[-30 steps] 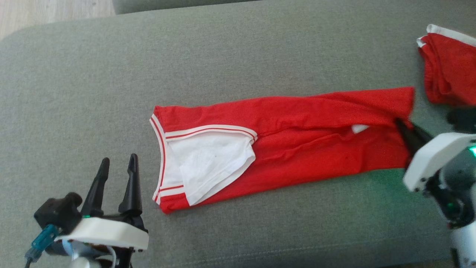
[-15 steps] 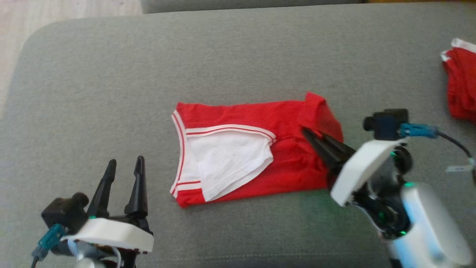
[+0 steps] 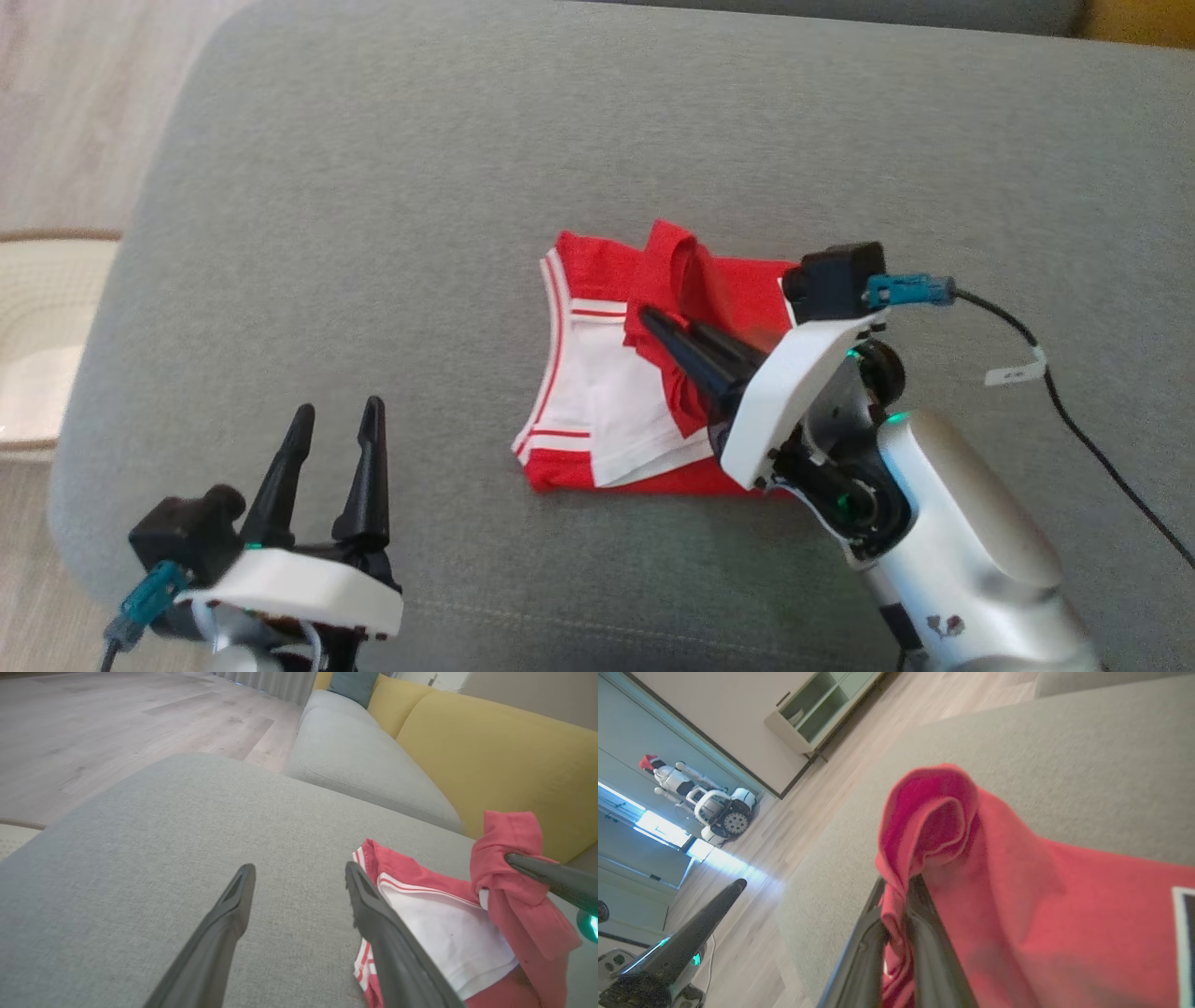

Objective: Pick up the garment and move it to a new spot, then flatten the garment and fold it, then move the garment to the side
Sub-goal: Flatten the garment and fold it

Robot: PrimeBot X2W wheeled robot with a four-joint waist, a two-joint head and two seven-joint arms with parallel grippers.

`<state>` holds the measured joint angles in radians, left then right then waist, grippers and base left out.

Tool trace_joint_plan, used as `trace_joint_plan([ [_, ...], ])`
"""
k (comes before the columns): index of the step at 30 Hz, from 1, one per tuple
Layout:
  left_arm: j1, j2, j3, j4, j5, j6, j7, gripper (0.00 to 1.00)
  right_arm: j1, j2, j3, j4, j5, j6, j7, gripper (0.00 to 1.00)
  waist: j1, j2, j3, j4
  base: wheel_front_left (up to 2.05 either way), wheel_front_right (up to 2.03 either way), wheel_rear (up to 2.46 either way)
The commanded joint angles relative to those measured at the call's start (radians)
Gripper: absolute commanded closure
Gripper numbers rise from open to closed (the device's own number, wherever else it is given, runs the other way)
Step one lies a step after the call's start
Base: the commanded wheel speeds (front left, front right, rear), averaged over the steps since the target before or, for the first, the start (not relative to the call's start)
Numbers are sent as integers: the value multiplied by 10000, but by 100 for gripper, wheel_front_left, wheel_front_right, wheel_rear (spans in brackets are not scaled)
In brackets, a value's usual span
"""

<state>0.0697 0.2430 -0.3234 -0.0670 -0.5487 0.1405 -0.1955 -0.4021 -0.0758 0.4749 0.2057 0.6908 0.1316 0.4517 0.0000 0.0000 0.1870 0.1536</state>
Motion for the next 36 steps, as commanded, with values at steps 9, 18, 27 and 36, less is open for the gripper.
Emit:
trace_joint_plan([
  [9,-591,-43,258,-59,-65,-78,-252,0,-884,253,820,1187,652,-9,-943,54,0,0,71,818,0,0,0],
  [18,-634,-53,219,9,-68,-78,-305,0,-1595,255,1701,1881,1481,-9,-1778,0,0,0,139,634,0,0,0],
  [27,-684,7,212,-35,-27,-27,-327,0,-2095,255,1100,2120,863,-9,-3186,0,0,0,178,194,0,0,0],
  [36,-1108,32,37,-10,196,-43,-318,0,-1795,252,-299,2096,-1190,-9,-4499,0,0,0,-8,-260,0,0,0],
])
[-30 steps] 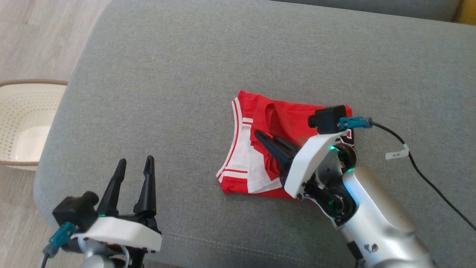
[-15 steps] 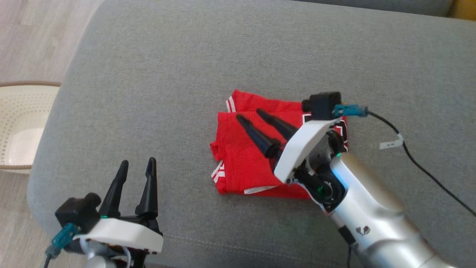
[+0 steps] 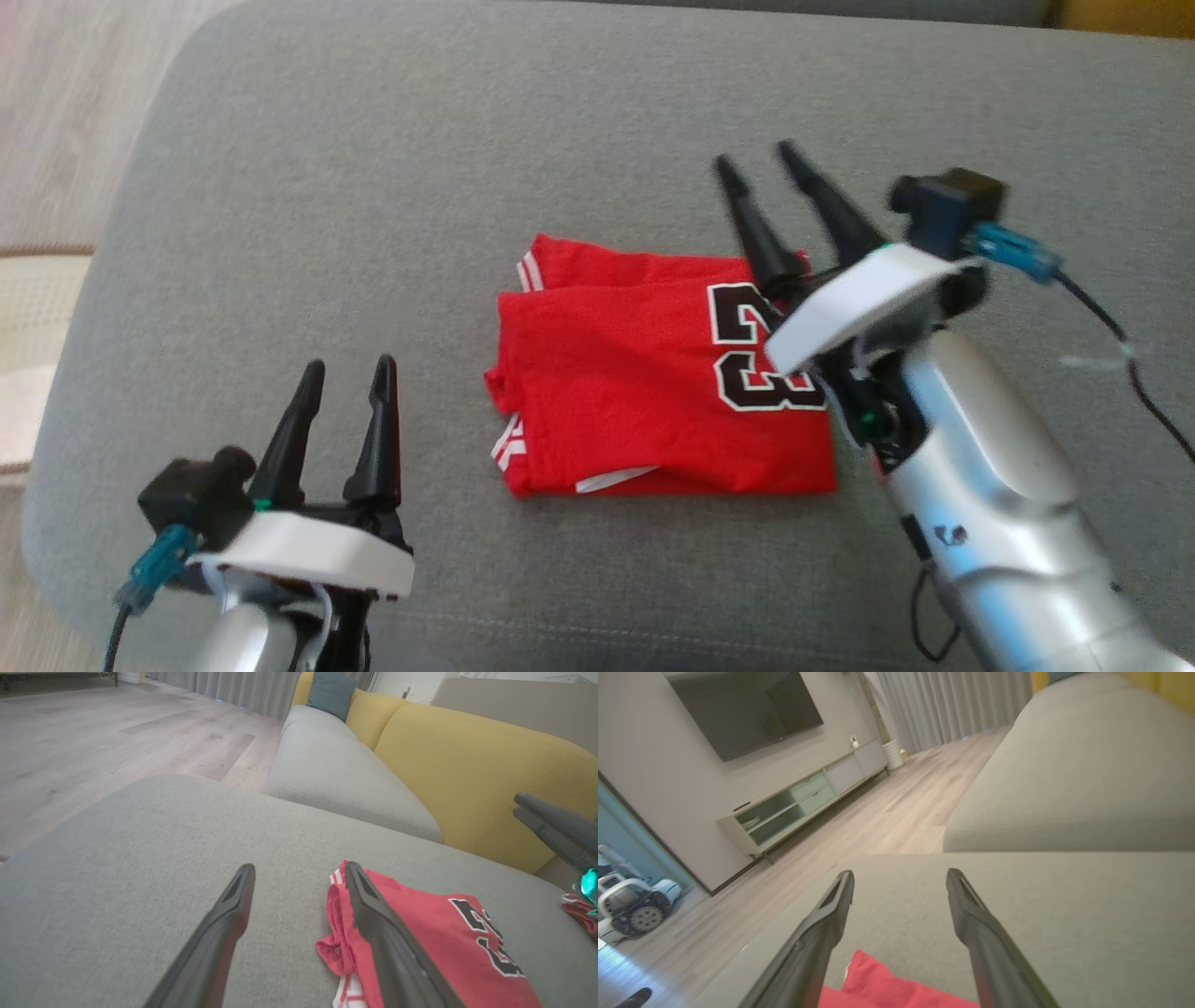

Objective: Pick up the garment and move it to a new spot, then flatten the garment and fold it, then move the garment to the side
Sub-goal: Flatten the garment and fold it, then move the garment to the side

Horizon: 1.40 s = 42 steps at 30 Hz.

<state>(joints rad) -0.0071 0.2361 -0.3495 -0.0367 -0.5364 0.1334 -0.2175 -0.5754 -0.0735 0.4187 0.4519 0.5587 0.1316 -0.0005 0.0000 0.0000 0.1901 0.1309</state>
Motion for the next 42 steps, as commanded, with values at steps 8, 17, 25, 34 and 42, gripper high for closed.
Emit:
trace_joint_plan([
  [8,-693,-265,350,146,178,198,-270,0,1631,219,-1816,-1276,-2216,-9,-1049,0,0,0,-574,-822,0,0,0],
  [17,-175,-730,592,614,552,215,-431,0,3702,230,-3004,-2353,-3279,-9,-1763,0,0,0,-1212,-1276,0,0,0],
  [25,349,-1118,839,633,1106,-53,-440,0,4806,232,-3347,-2713,-3333,-9,-2036,0,0,0,-1535,-1341,0,0,0],
  [34,606,-1350,1170,767,1470,-302,-441,0,4958,232,-3331,-2735,-3385,-9,-1971,0,0,0,-1648,-1286,0,0,0],
  [42,627,-1496,1325,847,1626,-483,-441,0,4963,232,-3299,-2739,-3347,-9,-1895,0,0,0,-1608,-1232,0,0,0],
])
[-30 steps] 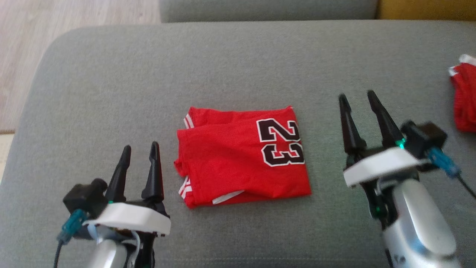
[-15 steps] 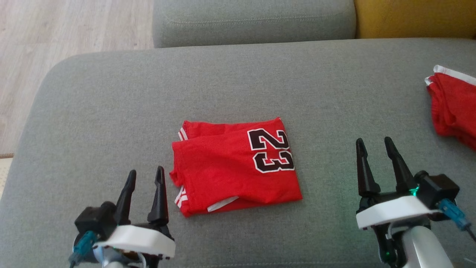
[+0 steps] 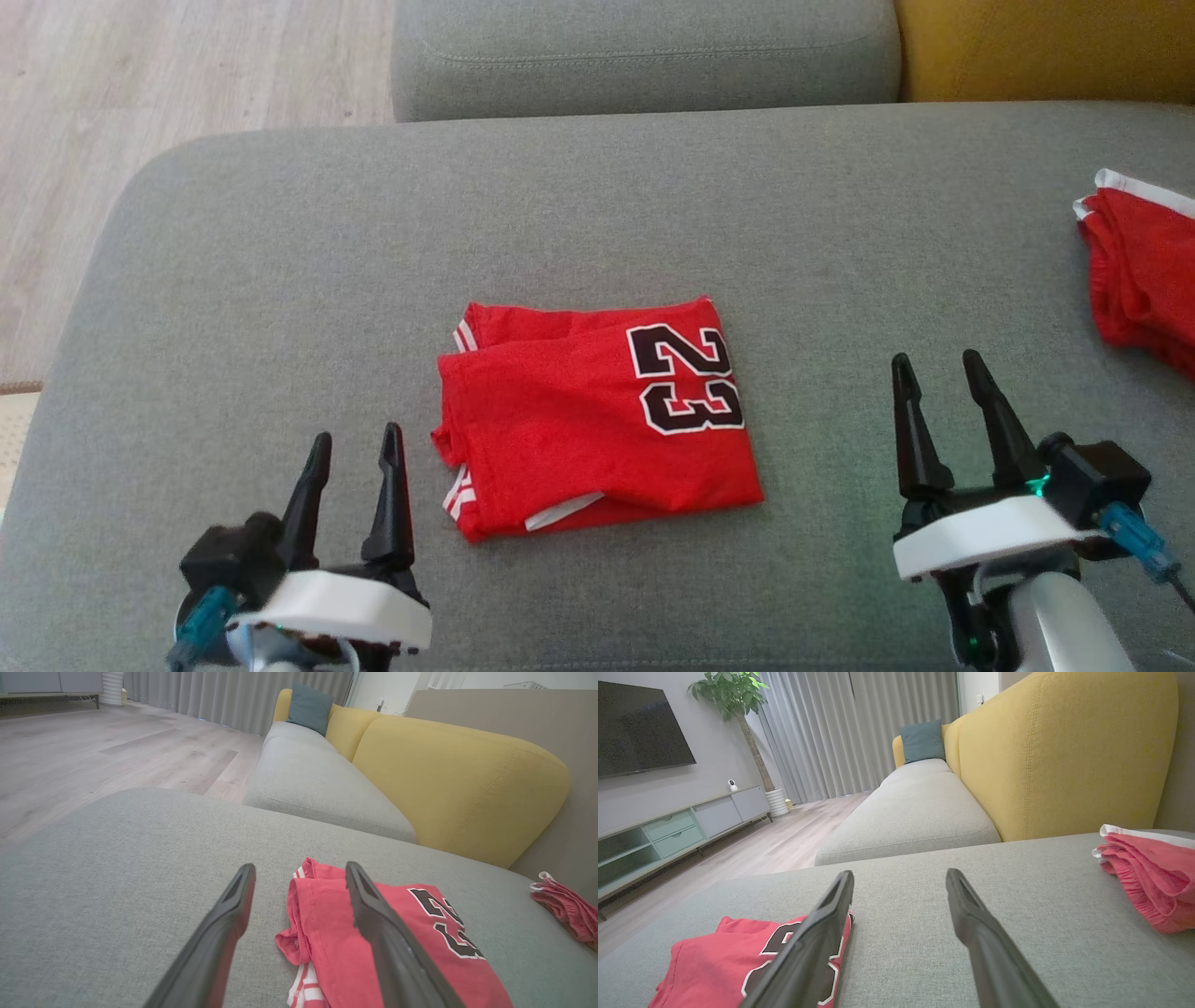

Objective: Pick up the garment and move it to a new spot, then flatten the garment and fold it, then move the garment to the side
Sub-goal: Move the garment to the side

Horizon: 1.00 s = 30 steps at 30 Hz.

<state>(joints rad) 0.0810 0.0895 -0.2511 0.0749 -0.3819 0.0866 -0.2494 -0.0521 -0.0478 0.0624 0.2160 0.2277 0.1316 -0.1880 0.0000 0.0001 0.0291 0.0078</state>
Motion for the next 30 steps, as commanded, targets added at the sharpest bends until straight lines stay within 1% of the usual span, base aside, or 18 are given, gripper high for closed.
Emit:
trace_joint_plan([
  [1,-251,-43,359,-266,96,-35,-123,0,-273,-24,262,-379,-35,-9,-20,0,0,-1,9,0,0,0,0],
  [12,-232,-155,498,-218,222,-212,-123,0,-301,-24,182,-354,-47,-9,30,0,0,-1,72,17,0,0,0],
  [16,-268,-187,530,-222,279,-253,-124,0,-402,-24,203,-346,-123,-9,254,0,0,-1,162,106,0,0,0],
  [19,-329,-203,560,-235,352,-277,-124,0,-582,-24,297,-292,-202,-9,825,0,0,-1,308,249,0,0,0],
  [23,-439,-241,569,-289,425,-298,-124,0,-953,-24,377,-97,-111,-9,1940,0,0,-1,627,544,0,0,0],
  [28,-599,-302,499,-221,424,-343,-124,0,-1477,-24,344,363,140,-9,3336,0,0,-1,1099,1041,0,0,0],
  [29,-666,-326,453,-209,408,-360,-124,0,-1664,-24,376,562,312,-9,3850,0,0,-1,1268,1268,0,0,0],
  [30,-697,-337,433,-207,398,-363,-124,0,-1741,-24,388,659,385,-9,4106,0,0,-1,1343,1384,0,0,0],
])
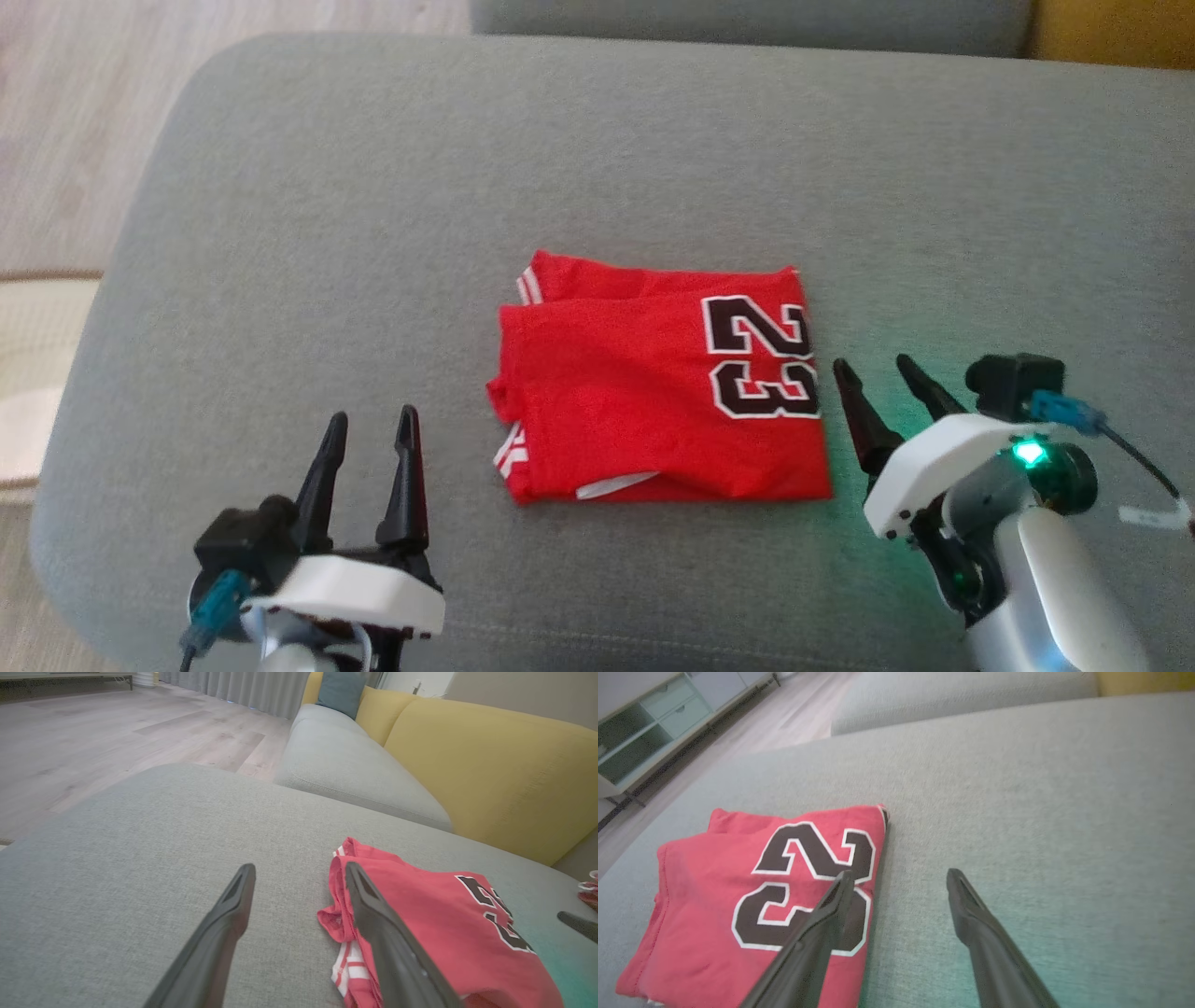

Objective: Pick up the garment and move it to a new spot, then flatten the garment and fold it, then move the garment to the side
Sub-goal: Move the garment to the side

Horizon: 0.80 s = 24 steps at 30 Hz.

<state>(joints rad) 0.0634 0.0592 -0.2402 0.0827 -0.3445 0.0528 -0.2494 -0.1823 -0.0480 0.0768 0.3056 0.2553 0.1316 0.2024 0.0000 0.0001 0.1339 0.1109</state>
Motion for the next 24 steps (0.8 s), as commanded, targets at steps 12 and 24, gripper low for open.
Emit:
trace_joint_plan([
  [12,-668,-84,284,-272,-172,11,-124,0,-976,-540,264,501,990,-9,2118,0,0,-1,715,1246,0,0,0],
  [24,-767,-88,200,-400,-289,175,-124,0,-1485,-699,861,685,1955,-9,2672,100,0,-1,983,1119,0,0,0],
])
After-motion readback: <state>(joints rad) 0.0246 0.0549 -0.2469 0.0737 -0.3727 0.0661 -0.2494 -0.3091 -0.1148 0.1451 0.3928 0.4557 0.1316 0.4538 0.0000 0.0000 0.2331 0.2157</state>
